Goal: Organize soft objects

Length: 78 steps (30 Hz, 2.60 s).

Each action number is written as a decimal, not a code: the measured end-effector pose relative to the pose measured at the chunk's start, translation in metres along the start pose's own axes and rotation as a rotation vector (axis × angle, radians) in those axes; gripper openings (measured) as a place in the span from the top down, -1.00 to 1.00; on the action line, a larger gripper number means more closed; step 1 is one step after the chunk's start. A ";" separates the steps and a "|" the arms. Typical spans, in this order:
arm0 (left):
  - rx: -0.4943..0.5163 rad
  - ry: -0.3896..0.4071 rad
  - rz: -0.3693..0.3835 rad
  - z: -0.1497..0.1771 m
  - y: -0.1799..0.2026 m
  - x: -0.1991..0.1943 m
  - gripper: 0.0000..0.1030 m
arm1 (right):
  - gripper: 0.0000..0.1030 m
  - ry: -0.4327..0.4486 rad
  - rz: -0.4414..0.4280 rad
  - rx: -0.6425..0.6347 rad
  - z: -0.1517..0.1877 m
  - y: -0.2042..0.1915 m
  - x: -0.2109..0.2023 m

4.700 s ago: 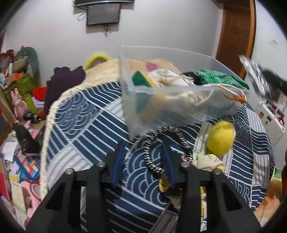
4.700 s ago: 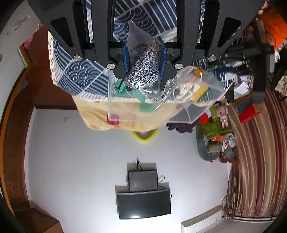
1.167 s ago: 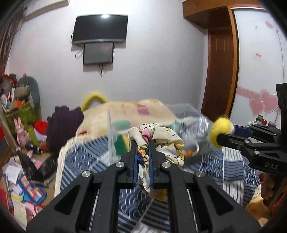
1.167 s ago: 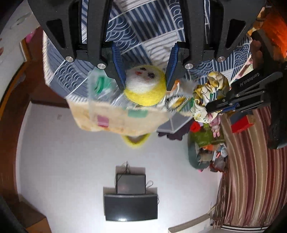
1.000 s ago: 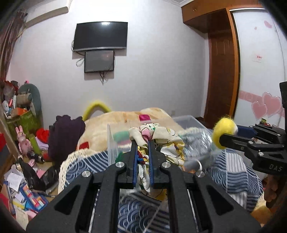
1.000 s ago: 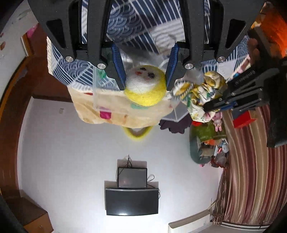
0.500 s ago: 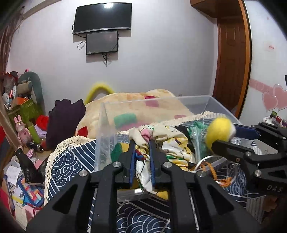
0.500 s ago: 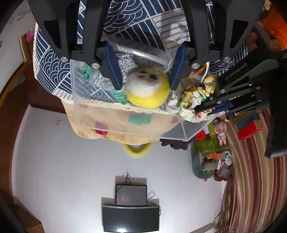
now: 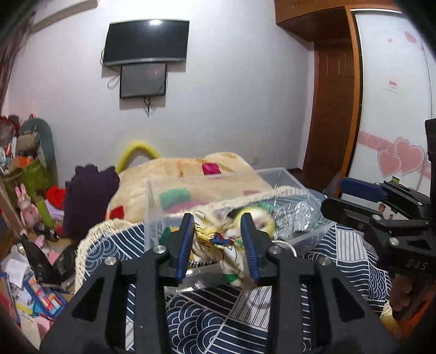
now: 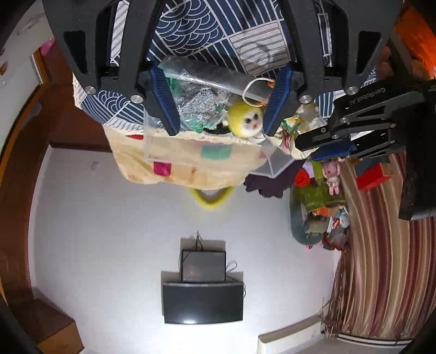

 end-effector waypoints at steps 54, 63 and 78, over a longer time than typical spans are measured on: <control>-0.058 0.194 -0.080 -0.009 0.003 -0.076 -1.00 | -1.00 0.155 0.099 0.041 -0.003 -0.004 -0.052; -0.069 0.193 -0.087 -0.010 -0.001 -0.076 -1.00 | -1.00 0.157 0.094 0.040 -0.005 -0.006 -0.052; -0.079 0.194 -0.081 -0.010 -0.005 -0.077 -1.00 | -1.00 0.162 0.089 0.044 -0.006 -0.009 -0.053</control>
Point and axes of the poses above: each gripper's, at about its wrist camera, not at the fingertips, and x roughly the way its jaws point, y to its right, z to its underside, the point moved 7 cm from there along x, roughly the way its jaws point, and after that the axes turned 9 degrees about -z, right-handed, at the moved point
